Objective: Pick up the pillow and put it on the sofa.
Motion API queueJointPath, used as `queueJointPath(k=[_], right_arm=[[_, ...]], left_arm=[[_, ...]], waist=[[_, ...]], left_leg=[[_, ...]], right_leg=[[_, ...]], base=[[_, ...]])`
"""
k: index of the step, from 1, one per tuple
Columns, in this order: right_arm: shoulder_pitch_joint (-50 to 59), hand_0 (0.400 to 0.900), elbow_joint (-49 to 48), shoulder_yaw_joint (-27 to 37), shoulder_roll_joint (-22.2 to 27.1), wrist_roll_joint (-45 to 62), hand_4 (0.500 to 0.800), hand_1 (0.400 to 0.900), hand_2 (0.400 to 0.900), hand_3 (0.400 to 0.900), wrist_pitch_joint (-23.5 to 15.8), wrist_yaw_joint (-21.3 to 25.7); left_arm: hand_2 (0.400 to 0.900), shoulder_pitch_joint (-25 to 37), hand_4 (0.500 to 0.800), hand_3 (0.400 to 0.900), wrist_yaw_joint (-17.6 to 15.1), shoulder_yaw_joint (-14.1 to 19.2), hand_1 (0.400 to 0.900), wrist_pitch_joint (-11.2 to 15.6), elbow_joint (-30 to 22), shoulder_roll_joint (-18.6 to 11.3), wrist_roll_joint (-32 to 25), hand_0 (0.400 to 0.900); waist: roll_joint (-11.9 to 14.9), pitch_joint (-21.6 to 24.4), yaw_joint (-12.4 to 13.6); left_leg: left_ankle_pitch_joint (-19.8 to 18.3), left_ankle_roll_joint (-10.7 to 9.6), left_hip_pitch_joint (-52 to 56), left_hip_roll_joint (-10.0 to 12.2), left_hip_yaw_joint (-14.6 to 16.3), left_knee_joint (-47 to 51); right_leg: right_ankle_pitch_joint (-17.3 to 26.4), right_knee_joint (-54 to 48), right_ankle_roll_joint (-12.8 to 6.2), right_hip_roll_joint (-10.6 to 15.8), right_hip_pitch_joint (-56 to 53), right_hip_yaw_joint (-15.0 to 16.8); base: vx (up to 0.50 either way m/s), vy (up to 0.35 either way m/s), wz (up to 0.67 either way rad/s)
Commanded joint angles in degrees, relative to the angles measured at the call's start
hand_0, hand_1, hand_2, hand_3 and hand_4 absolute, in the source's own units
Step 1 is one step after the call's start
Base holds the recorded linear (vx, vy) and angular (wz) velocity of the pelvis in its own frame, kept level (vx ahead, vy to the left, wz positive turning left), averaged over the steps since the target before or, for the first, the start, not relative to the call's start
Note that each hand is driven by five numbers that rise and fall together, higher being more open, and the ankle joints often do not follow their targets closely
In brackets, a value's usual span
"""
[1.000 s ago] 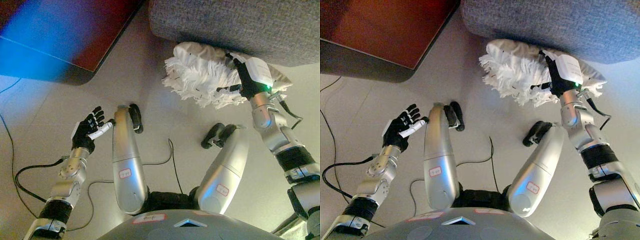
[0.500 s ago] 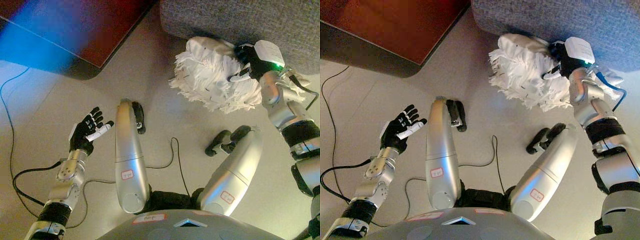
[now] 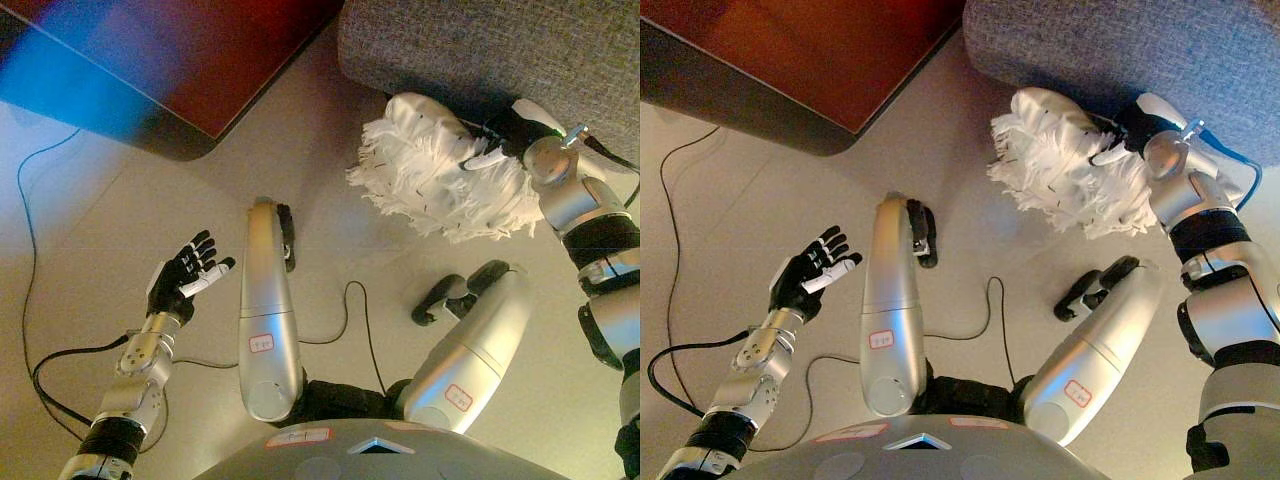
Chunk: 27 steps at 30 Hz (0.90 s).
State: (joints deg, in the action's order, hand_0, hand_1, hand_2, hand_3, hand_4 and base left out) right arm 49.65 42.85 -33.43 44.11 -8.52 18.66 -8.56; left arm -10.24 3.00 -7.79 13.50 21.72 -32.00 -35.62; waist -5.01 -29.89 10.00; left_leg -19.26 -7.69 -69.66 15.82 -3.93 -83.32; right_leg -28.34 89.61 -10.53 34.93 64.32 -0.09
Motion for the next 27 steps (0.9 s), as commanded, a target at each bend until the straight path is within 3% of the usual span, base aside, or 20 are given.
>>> queueJointPath(k=[1,11,14,18,22,27], right_arm=[[-0.1,0.400,1.8,4.3,-0.1,4.5,0.500,0.400,0.400,0.400,-0.5,0.6],[-3.5,0.400,-6.3,8.7,-1.5,8.1,0.500,0.400,0.400,0.400,-5.0,7.4],[-5.0,0.400,-12.4,10.3,-0.9,5.8,0.500,0.400,0.400,0.400,-7.9,11.3],[-5.9,0.400,-19.4,11.4,0.0,2.6,0.500,0.400,0.400,0.400,-10.6,15.9],[-9.3,0.400,-26.8,14.2,1.2,0.1,0.500,0.400,0.400,0.400,-13.2,18.9],[-15.9,0.400,-35.0,19.3,3.1,-1.5,0.500,0.400,0.400,0.400,-16.7,21.1]], left_arm=[[0.900,-3.1,0.800,0.900,-0.3,-0.6,0.900,2.3,-1.9,-1.3,1.5,0.900],[0.900,-3.3,0.800,0.900,-3.1,-1.3,0.900,2.3,-2.0,-0.3,1.4,0.900],[0.900,-2.7,0.800,0.900,-3.1,-1.7,0.900,3.0,-2.8,-0.4,1.7,0.900],[0.900,-0.9,0.800,0.900,-3.7,-2.8,0.900,4.2,-2.1,0.5,1.3,0.900],[0.900,1.6,0.800,0.900,-3.5,-2.1,0.900,4.3,-0.6,1.7,1.6,0.900],[0.900,5.3,0.800,0.900,-2.7,-1.7,0.900,1.5,-1.2,1.9,3.8,0.900]], waist=[[-3.0,0.1,2.3],[-2.4,0.1,1.5],[-2.5,0.1,0.5],[-2.8,0.1,-0.8],[-1.9,0.1,-2.1],[0.6,0.3,-3.0]], left_leg=[[-7.8,-1.4,4.4,2.5,-4.3,-4.3],[-5.9,-0.9,5.9,3.6,-3.0,0.0],[-2.8,-0.4,7.4,4.3,-0.2,6.9],[3.1,0.0,15.3,4.7,5.0,23.2],[10.4,0.8,26.6,2.7,9.2,40.1],[14.5,1.6,40.7,-1.2,11.2,54.6]], right_leg=[[4.4,-0.4,2.40,-1.1,3.8,2.5],[5.9,-4.4,1.99,-1.3,1.6,0.8],[10.0,-12.7,1.29,-2.0,-0.2,-0.9],[16.8,-27.5,0.98,-3.0,-6.4,-4.3],[23.9,-43.1,1.05,-4.1,-17.2,-9.0],[29.7,-59.5,-0.60,-3.6,-32.5,-14.2]], base=[[0.00,0.000,0.00],[0.01,-0.017,0.00],[-0.05,-0.012,-0.08],[-0.05,0.069,-0.21],[-0.04,0.066,-0.19],[0.05,0.006,-0.14]])
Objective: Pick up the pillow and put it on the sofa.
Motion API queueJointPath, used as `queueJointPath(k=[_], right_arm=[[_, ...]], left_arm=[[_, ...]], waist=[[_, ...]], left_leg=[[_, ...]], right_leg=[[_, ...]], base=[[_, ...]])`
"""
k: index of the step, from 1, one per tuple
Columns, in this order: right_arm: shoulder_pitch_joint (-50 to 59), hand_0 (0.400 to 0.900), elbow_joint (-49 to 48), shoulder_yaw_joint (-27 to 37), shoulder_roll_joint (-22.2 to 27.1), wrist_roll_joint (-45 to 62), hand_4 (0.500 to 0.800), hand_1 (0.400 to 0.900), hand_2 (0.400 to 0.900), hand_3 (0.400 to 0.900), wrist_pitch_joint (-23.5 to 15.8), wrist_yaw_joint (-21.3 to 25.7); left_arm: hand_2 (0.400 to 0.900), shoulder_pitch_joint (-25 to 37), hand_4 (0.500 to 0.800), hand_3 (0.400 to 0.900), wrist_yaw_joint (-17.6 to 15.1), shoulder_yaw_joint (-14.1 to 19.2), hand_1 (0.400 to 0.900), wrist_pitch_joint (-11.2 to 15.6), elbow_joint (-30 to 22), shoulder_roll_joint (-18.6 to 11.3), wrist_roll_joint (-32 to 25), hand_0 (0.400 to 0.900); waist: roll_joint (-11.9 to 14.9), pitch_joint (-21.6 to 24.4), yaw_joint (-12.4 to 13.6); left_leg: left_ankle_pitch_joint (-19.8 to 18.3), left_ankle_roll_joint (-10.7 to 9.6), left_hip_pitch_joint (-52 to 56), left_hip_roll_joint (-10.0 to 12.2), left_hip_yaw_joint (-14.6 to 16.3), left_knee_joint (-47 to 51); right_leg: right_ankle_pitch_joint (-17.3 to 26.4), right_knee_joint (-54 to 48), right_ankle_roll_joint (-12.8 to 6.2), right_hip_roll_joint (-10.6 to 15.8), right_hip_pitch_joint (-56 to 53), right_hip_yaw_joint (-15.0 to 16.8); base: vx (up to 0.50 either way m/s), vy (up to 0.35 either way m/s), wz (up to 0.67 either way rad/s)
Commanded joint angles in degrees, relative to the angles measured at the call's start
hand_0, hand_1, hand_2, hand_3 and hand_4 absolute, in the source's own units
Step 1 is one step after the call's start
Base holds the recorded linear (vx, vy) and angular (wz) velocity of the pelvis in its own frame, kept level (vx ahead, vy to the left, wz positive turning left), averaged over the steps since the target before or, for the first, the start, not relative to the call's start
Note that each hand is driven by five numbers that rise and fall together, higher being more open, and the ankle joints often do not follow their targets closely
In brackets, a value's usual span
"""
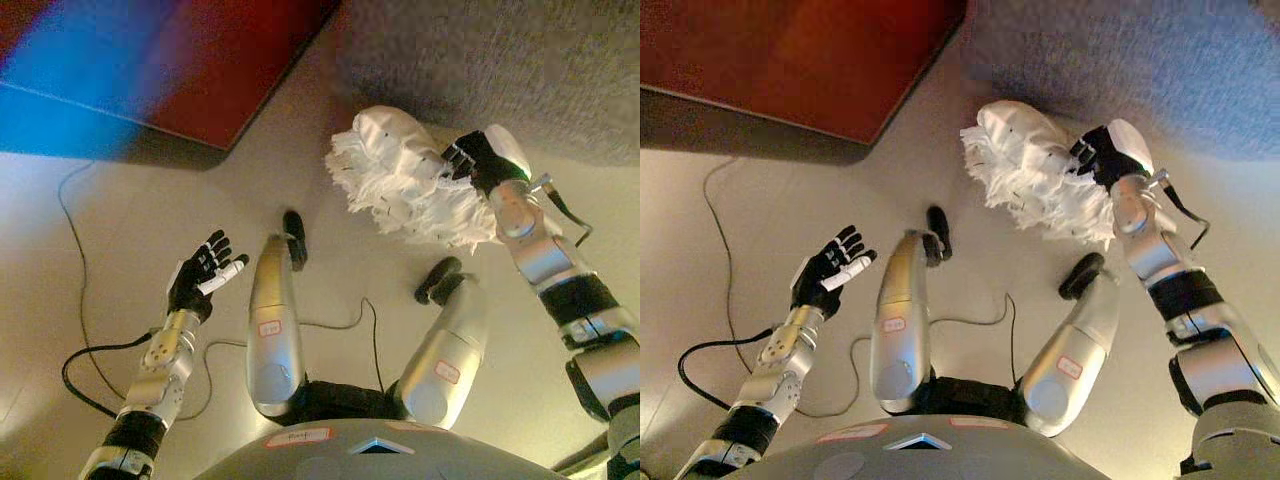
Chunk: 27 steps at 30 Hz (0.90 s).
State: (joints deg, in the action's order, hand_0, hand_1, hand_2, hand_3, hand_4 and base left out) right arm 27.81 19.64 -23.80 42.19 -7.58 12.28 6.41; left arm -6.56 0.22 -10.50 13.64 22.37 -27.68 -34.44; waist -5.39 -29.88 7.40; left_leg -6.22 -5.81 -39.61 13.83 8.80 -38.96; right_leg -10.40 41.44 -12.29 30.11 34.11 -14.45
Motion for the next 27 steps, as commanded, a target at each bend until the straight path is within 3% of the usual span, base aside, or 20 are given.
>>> queueJointPath(k=[1,6,11,15,18,24,27], right_arm=[[4.5,0.400,-13.2,10.8,5.1,-3.0,0.500,0.400,0.400,0.400,-11.2,6.6],[-2.6,0.400,-20.1,15.6,4.8,-5.3,0.500,0.400,0.400,0.400,-14.7,10.2],[-14.8,0.400,-29.5,22.6,2.3,-7.4,0.500,0.400,0.400,0.400,-19.3,12.7],[-21.0,0.400,-33.8,25.5,-0.3,-6.5,0.500,0.400,0.400,0.400,-21.1,12.6],[-25.1,0.400,-37.1,28.5,-1.6,-4.6,0.500,0.400,0.400,0.400,-22.1,11.7],[-28.8,0.400,-41.1,33.3,-2.5,-1.4,0.500,0.400,0.400,0.400,-22.9,9.0],[-27.7,0.400,-39.7,34.2,-0.2,3.1,0.500,0.400,0.400,0.400,-20.6,4.8]], left_arm=[[0.900,2.2,0.800,0.900,0.0,1.1,0.900,0.5,-2.1,-2.4,3.0,0.900],[0.900,3.2,0.800,0.900,-0.5,1.1,0.900,-1.9,-2.2,-1.7,4.0,0.900],[0.900,2.4,0.800,0.900,-0.7,2.3,0.900,-4.0,1.0,1.8,7.6,0.900],[0.900,1.1,0.800,0.900,0.1,3.4,0.900,-3.8,5.1,4.8,10.7,0.900],[0.900,-0.3,0.800,0.900,0.9,4.8,0.900,-4.1,7.3,6.6,12.5,0.900],[0.900,-1.8,0.800,0.900,3.3,7.0,0.900,-4.8,8.2,7.2,13.5,0.900],[0.900,-2.0,0.800,0.900,4.5,7.1,0.900,-5.4,8.2,6.7,13.7,0.900]], waist=[[1.4,1.1,-0.6],[3.7,5.1,-1.2],[6.1,11.6,-2.5],[7.2,16.1,-3.6],[7.7,19.2,-4.7],[8.3,21.9,-5.7],[8.7,23.0,-5.1]], left_leg=[[1.9,-0.2,12.5,0.2,-1.6,11.9],[3.9,-0.4,21.7,-1.0,-0.2,21.0],[5.3,-0.3,32.1,-1.3,3.0,31.3],[5.8,-0.1,37.8,-1.2,5.4,35.7],[6.0,-0.1,41.8,-1.3,7.5,38.6],[5.5,-0.1,46.0,-1.9,8.9,40.8],[5.3,-0.2,46.9,-2.0,8.8,41.1]], right_leg=[[13.0,-13.8,0.88,1.2,-4.2,-0.5],[17.9,-25.6,-0.88,-0.2,-15.0,-4.4],[20.6,-34.9,-2.10,-3.8,-25.5,-6.7],[21.9,-37.9,-2.61,-5.4,-29.4,-7.6],[22.8,-39.3,-2.71,-6.4,-31.4,-8.1],[22.1,-39.3,-2.56,-7.6,-33.6,-8.2],[21.6,-39.5,-2.41,-7.8,-34.8,-8.9]], base=[[0.05,-0.037,-0.10],[0.06,-0.062,-0.10],[0.10,-0.074,-0.11],[0.11,-0.019,-0.13],[0.12,0.002,-0.10],[0.07,0.032,-0.01],[0.09,0.023,0.07]])
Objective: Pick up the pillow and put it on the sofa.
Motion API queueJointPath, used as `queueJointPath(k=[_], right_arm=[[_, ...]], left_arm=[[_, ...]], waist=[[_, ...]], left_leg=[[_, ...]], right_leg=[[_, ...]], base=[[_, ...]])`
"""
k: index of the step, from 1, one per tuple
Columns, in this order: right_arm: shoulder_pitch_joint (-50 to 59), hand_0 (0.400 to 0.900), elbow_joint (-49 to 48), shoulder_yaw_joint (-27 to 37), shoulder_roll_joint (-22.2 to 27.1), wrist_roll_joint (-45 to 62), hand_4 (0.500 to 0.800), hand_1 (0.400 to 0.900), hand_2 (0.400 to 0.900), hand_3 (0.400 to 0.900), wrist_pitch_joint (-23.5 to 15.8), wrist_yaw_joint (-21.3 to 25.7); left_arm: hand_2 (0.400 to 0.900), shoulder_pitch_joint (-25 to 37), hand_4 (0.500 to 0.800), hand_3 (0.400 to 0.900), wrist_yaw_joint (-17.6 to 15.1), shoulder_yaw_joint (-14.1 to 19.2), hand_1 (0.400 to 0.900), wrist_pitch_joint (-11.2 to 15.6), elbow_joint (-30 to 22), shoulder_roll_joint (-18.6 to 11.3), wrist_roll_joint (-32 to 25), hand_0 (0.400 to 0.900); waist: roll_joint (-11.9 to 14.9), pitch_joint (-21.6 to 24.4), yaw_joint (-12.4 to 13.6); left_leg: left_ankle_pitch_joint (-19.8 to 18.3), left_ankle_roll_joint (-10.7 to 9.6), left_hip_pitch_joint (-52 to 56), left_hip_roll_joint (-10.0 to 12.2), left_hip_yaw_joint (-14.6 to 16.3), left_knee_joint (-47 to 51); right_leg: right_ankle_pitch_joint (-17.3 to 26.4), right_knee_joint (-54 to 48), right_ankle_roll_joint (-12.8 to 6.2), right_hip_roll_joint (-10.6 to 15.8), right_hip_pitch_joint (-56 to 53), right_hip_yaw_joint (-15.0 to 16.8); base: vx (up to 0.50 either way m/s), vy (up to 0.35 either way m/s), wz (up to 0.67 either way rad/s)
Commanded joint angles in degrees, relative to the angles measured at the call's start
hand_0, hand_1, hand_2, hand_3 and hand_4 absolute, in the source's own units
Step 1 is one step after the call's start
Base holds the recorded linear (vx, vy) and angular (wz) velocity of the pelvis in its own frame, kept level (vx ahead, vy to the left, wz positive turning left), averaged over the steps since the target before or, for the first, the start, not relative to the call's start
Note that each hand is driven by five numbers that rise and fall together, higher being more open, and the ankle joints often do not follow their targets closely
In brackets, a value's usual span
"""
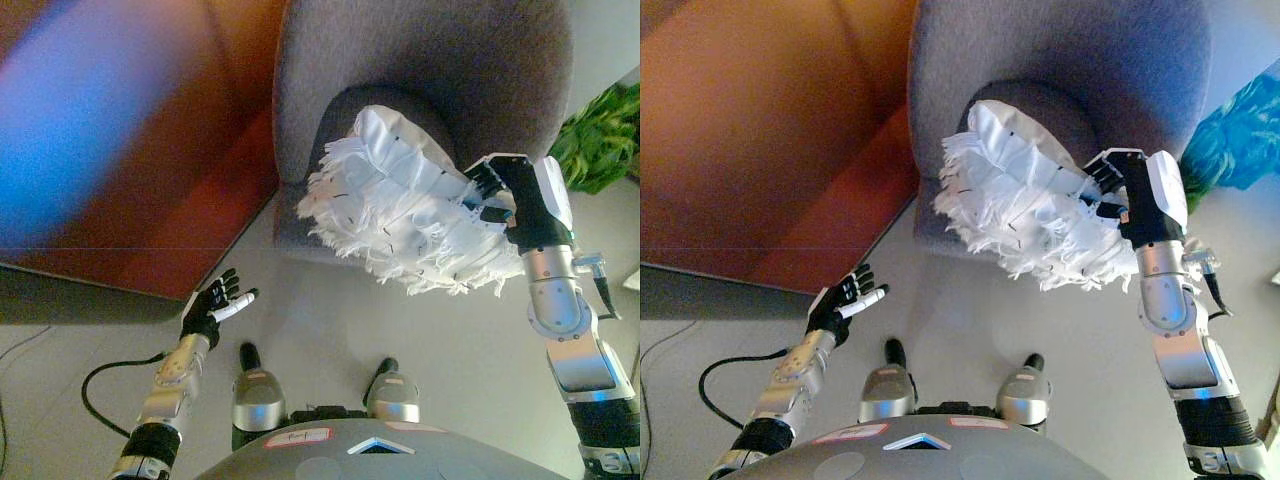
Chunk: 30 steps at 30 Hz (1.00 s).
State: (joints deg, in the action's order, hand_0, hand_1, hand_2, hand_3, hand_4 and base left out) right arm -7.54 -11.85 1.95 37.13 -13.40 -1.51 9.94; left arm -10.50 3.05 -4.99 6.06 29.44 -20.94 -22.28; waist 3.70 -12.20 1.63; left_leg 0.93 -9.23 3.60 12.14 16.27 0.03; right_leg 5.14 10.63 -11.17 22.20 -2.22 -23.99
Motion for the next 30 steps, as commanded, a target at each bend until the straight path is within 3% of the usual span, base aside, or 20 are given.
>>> queueJointPath(k=[1,7,14,17,19,20,22,24,28,30], right_arm=[[8.0,0.400,-7.9,8.5,5.3,9.6,0.500,0.400,0.400,0.400,-6.4,0.7],[18.1,0.400,4.1,4.6,12.0,14.8,0.500,0.400,0.400,0.400,-0.8,-5.2],[32.4,0.400,23.7,-2.1,15.8,17.3,0.500,0.400,0.400,0.400,3.2,-1.5],[41.6,0.400,37.9,-6.2,19.9,20.6,0.500,0.400,0.400,0.400,5.2,0.6],[50.3,0.408,49.3,-11.6,22.2,21.8,0.505,0.408,0.408,0.408,8.9,0.9],[54.5,0.900,54.6,-14.9,23.1,20.6,0.800,0.900,0.900,0.900,11.0,1.8],[64.4,0.900,64.1,-23.3,25.0,19.5,0.800,0.900,0.900,0.900,17.2,-1.3],[73.0,0.900,69.6,-28.1,25.6,24.5,0.800,0.900,0.900,0.900,19.8,2.8],[80.5,0.900,75.0,-27.6,25.3,26.9,0.800,0.900,0.900,0.900,17.5,10.2],[81.3,0.900,74.2,-27.6,24.7,26.0,0.800,0.900,0.900,0.900,14.8,14.5]], left_arm=[[0.900,1.9,0.800,0.900,1.8,1.6,0.900,2.2,1.1,-0.1,1.5,0.900],[0.900,1.4,0.800,0.900,4.0,1.0,0.900,0.8,-0.9,-2.8,0.8,0.900],[0.900,-0.1,0.800,0.900,5.9,2.9,0.900,-4.3,-8.5,-8.9,-0.9,0.900],[0.900,-0.5,0.800,0.900,6.4,2.3,0.900,-5.7,-10.4,-11.8,-1.6,0.900],[0.900,-0.5,0.800,0.900,7.2,1.8,0.900,-6.6,-11.9,-14.4,-2.5,0.900],[0.900,-0.1,0.800,0.900,7.5,1.4,0.900,-7.0,-12.6,-15.8,-3.1,0.900],[0.900,0.9,0.800,0.900,8.9,0.7,0.900,-6.4,-13.7,-18.1,-3.6,0.900],[0.900,1.9,0.800,0.900,9.8,0.5,0.900,-5.7,-15.2,-19.4,-4.1,0.900],[0.900,2.3,0.800,0.900,9.5,-0.5,0.900,-7.4,-18.8,-20.1,-5.8,0.900],[0.900,2.0,0.800,0.900,9.6,-1.5,0.900,-6.8,-18.7,-19.6,-5.3,0.900]], waist=[[-0.4,5.3,0.8],[1.1,6.2,4.5],[2.9,5.1,9.2],[2.8,4.9,11.9],[2.8,4.5,14.2],[2.8,4.5,15.4],[3.0,3.4,17.8],[2.2,1.8,18.9],[0.8,0.5,20.1],[0.4,0.4,20.2]], left_leg=[[-1.8,3.1,3.9,-0.3,1.2,2.1],[-1.4,2.3,4.2,0.1,-0.4,2.5],[-0.9,1.5,2.7,0.8,-3.6,1.8],[-0.4,1.1,2.4,1.0,-5.2,2.2],[0.1,0.7,1.6,1.1,-6.7,2.2],[-0.5,0.1,1.3,1.5,-8.2,2.4],[-0.1,-0.4,-1.1,1.9,-9.8,2.0],[0.6,-0.8,-3.2,2.4,-10.9,2.0],[1.2,-1.2,-5.3,2.8,-12.0,1.9],[1.5,-1.2,-5.1,3.1,-12.1,1.9]], right_leg=[[5.9,-8.8,-3.51,0.0,1.2,0.5],[5.6,-9.7,-3.20,-0.2,-1.1,-2.3],[5.3,-9.2,-2.95,-0.3,-2.3,-5.4],[4.7,-9.7,-2.87,-0.7,-3.4,-7.0],[4.5,-10.1,-2.88,-1.0,-3.9,-8.0],[3.6,-10.4,-3.37,-1.7,-4.4,-7.5],[3.8,-11.2,-3.46,-2.0,-4.0,-8.2],[4.3,-12.2,-3.64,-2.3,-3.3,-8.8],[4.9,-13.4,-3.83,-2.1,-3.0,-9.4],[4.8,-13.2,-3.83,-2.0,-3.6,-9.8]], base=[[0.09,0.005,0.12],[0.12,-0.035,0.22],[0.10,-0.107,0.24],[0.12,-0.115,0.26],[0.11,-0.180,0.30],[0.08,-0.211,0.26],[-0.10,-0.237,0.18],[-0.19,-0.167,0.09],[-0.06,0.005,0.09],[0.04,0.053,0.09]])
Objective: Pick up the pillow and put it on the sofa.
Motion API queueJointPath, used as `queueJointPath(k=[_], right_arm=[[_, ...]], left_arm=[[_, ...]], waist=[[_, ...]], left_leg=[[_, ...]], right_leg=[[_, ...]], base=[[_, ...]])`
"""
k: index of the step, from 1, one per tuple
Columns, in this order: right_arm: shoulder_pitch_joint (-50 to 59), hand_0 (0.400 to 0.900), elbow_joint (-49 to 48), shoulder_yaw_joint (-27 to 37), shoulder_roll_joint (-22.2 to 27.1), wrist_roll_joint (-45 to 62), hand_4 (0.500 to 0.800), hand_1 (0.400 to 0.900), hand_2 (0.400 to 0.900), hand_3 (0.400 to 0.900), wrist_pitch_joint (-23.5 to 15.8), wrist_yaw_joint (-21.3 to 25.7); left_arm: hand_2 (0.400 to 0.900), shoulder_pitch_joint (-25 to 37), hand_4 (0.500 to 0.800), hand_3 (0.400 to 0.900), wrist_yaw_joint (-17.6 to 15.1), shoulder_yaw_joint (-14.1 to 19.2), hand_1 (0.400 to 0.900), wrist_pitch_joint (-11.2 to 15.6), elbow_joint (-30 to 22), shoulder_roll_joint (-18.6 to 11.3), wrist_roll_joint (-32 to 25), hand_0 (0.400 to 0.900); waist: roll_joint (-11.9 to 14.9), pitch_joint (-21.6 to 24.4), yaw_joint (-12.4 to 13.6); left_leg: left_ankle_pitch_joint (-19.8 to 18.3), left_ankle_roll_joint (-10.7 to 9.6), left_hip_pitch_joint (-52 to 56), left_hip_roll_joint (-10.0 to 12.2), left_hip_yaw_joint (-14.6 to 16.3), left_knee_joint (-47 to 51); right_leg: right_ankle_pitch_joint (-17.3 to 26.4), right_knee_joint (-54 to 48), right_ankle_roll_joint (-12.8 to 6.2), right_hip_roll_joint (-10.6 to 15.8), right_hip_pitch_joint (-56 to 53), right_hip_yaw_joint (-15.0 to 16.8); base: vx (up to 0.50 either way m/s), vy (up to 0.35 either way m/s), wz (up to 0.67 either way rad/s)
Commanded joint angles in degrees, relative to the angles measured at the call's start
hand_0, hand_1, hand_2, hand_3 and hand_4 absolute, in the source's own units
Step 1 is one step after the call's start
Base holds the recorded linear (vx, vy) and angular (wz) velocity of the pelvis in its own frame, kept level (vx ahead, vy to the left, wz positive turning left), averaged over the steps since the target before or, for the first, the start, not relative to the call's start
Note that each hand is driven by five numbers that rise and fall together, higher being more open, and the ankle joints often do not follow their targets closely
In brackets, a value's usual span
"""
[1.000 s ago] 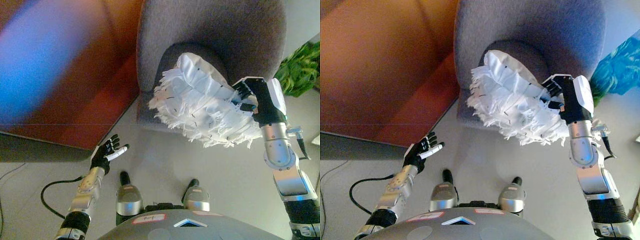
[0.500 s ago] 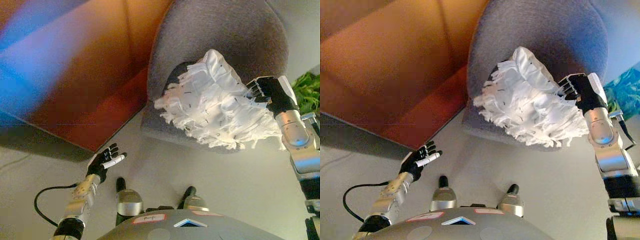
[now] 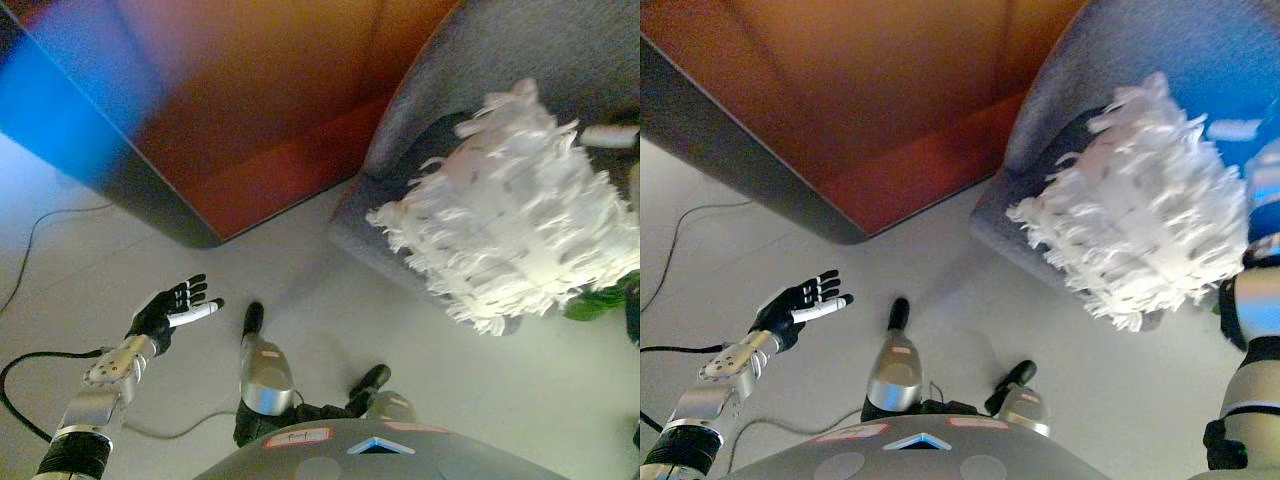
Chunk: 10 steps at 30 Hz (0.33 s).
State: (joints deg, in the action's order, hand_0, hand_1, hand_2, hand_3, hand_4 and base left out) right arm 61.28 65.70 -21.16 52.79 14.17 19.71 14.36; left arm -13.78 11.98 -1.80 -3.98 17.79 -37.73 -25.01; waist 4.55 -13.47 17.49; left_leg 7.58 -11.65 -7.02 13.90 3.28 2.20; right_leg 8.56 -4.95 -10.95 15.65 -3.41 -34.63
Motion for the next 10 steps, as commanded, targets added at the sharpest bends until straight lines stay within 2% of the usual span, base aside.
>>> queueJointPath(k=[1,3,4,5,7,10], right_arm=[[11.6,0.900,-4.8,-4.2,9.1,-1.6,0.800,0.900,0.900,0.900,-8.3,11.1],[9.8,0.900,-7.5,-3.7,9.0,1.8,0.800,0.900,0.900,0.900,-11.1,13.3],[5.5,0.900,-13.4,-0.2,8.0,7.4,0.800,0.900,0.900,0.900,-13.3,15.0],[2.2,0.900,-16.7,3.0,6.9,7.9,0.800,0.900,0.900,0.900,-15.2,15.3],[-4.6,0.900,-22.7,8.0,4.6,5.4,0.800,0.900,0.900,0.900,-17.6,13.4],[-19.3,0.900,-37.5,14.1,-0.8,3.3,0.800,0.900,0.900,0.900,-19.9,9.7]], left_arm=[[0.900,4.7,0.800,0.900,1.1,-5.0,0.900,3.3,-7.7,-2.8,-2.2,0.900],[0.900,3.6,0.800,0.900,1.1,-5.5,0.900,3.8,-8.4,-2.4,-1.6,0.900],[0.900,2.4,0.800,0.900,0.3,-5.7,0.900,4.3,-8.9,-2.1,-1.6,0.900],[0.900,2.2,0.800,0.900,0.3,-5.7,0.900,4.2,-8.9,-2.0,-1.9,0.900],[0.900,2.1,0.800,0.900,0.4,-5.8,0.900,4.6,-8.6,-1.6,-1.9,0.900],[0.900,2.5,0.800,0.900,-0.3,-6.1,0.900,6.2,-6.1,1.1,-2.0,0.900]], waist=[[-0.4,2.1,4.3],[-0.1,2.8,4.0],[0.1,3.6,3.0],[0.1,4.1,2.4],[0.4,4.9,1.4],[0.1,5.7,-1.9]], left_leg=[[-5.1,1.2,5.8,1.5,0.8,-0.3],[-5.2,1.3,6.4,1.5,1.0,-0.3],[-4.6,2.0,6.9,1.2,2.2,-0.9],[-4.9,2.1,7.3,1.2,2.6,-1.0],[-5.6,2.5,8.1,1.0,3.2,-1.6],[-7.1,3.7,10.2,0.5,4.9,-2.4]], right_leg=[[1.2,2.3,-4.05,4.5,-2.9,0.8],[1.1,2.3,-4.05,4.4,-3.5,0.8],[1.7,2.9,-3.89,5.2,-3.6,0.2],[1.5,3.1,-3.87,5.3,-3.8,0.4],[1.3,3.5,-3.82,5.8,-4.1,0.9],[1.5,4.8,-3.53,6.6,-4.0,2.7]], base=[[0.09,0.049,0.04],[0.11,0.084,-0.05],[0.11,0.128,-0.17],[0.10,0.157,-0.24],[0.07,0.129,-0.27],[0.02,0.127,-0.39]])
